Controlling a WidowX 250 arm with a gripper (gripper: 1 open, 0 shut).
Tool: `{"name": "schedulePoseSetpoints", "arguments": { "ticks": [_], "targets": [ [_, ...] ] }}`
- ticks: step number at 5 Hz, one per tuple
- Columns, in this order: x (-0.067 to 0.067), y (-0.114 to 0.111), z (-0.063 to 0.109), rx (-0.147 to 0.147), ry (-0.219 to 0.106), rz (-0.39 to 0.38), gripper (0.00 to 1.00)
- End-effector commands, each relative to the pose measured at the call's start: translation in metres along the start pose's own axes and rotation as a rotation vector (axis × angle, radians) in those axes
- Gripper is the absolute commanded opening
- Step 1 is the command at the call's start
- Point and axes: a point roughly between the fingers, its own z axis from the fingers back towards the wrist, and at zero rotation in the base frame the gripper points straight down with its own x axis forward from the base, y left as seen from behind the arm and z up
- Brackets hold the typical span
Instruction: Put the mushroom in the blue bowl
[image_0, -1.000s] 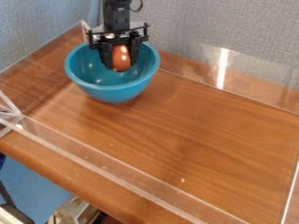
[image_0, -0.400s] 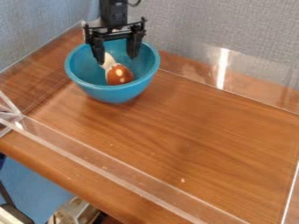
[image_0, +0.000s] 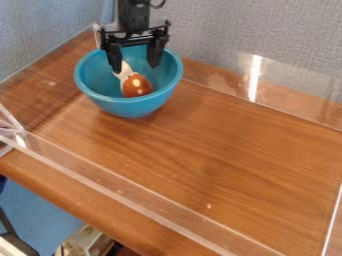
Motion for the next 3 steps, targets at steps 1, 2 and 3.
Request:
{"name": "schedulePoseSetpoints", "arguments": {
  "ticks": [1, 2, 3],
  "targets": [
    [0.0028, -0.0019, 0.0295, -0.043, -0.08, 0.003, 1.0],
    [0.0032, -0.002, 0.0273, -0.032, -0.087, 0.007, 1.0],
    [0.0036, -0.0018, 0.0256, -0.022, -0.092, 0.012, 1.0]
  ]
}}
